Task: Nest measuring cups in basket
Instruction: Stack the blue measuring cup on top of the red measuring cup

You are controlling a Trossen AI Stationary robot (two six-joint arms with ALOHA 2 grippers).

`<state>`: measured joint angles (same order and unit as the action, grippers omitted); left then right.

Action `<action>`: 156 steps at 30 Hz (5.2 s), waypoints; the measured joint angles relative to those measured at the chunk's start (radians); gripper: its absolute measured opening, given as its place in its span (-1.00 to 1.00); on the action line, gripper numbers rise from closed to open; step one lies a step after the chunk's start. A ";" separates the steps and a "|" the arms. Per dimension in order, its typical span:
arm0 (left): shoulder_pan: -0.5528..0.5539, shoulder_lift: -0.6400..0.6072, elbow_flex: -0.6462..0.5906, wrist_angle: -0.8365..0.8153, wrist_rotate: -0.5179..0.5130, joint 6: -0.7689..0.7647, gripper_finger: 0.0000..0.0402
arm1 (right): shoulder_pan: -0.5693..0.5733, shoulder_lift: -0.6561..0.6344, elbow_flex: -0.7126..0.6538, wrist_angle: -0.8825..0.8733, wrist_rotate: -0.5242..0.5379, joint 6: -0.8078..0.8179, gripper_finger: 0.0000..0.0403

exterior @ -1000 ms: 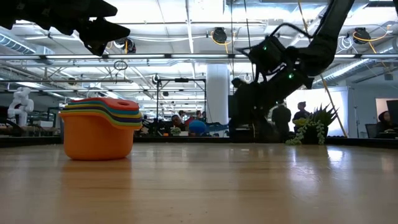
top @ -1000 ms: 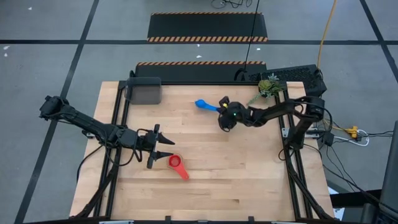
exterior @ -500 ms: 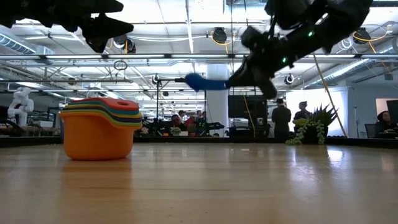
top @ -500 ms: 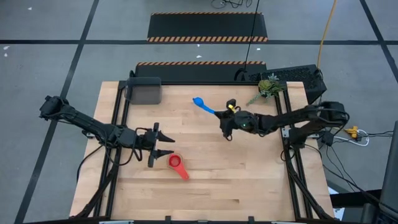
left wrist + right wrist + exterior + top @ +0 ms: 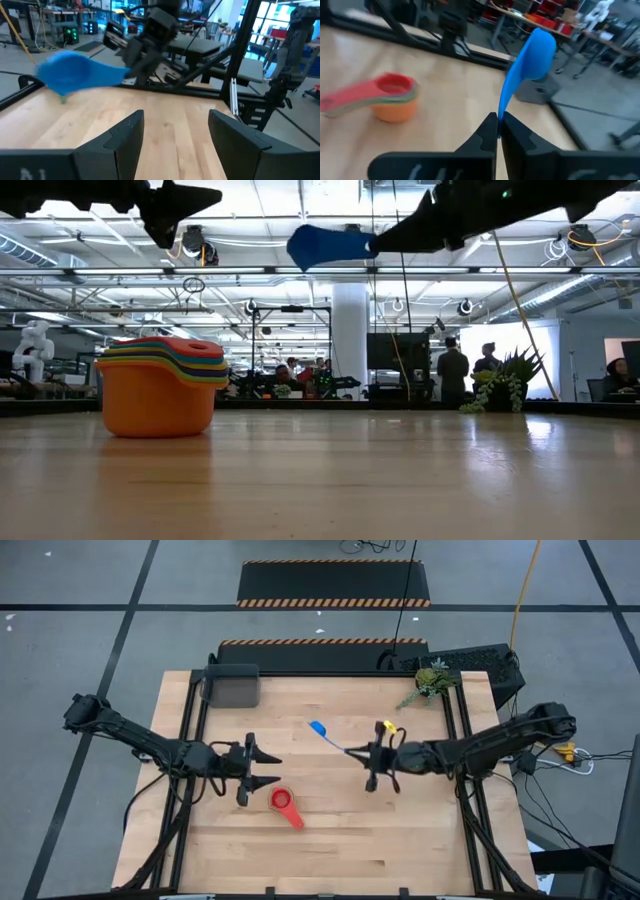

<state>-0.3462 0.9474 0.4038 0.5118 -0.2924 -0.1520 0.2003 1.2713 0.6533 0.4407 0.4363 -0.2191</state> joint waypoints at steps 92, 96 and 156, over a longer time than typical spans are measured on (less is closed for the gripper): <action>0.023 0.302 0.275 -0.028 0.153 0.038 -0.30 | 0.195 -0.004 0.000 0.154 -0.303 0.308 -1.00; 0.023 0.302 0.275 -0.028 0.154 0.037 -0.52 | 0.195 -0.004 0.000 0.154 -0.303 0.303 -1.00; -0.028 0.075 0.275 -0.137 0.069 -0.451 -0.97 | 0.576 0.049 0.003 0.380 0.608 -1.133 0.32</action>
<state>-0.3745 1.0225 0.6785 0.3744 -0.2235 -0.6031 0.7761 1.3207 0.6564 0.8208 1.0447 -1.3523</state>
